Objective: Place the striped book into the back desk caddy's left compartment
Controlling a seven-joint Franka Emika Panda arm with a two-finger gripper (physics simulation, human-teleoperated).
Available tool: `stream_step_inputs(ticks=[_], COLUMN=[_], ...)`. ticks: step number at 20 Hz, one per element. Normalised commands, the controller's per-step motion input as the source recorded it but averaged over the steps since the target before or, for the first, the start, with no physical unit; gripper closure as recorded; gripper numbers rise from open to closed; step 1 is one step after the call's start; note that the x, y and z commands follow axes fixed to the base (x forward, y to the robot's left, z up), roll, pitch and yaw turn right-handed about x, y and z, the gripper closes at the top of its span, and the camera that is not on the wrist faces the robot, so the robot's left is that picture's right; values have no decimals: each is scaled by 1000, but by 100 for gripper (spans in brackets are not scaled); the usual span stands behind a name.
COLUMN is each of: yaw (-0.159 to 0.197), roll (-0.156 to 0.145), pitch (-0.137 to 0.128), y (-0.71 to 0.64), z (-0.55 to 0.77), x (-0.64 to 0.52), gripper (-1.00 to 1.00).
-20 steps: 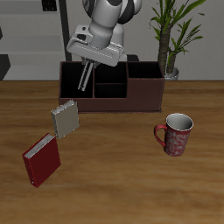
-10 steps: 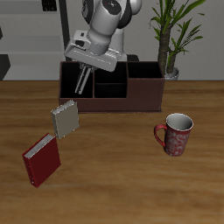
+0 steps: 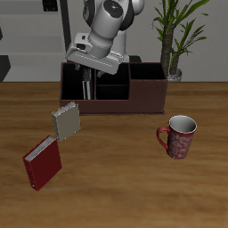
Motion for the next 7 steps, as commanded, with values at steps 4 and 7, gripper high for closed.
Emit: stream_step_inputs(ticks=[4, 7], yaw=[10, 6], roll=[9, 12], pitch=[-22, -16], y=[-3, -13], z=[153, 103], x=[36, 72], gripper=[-100, -100])
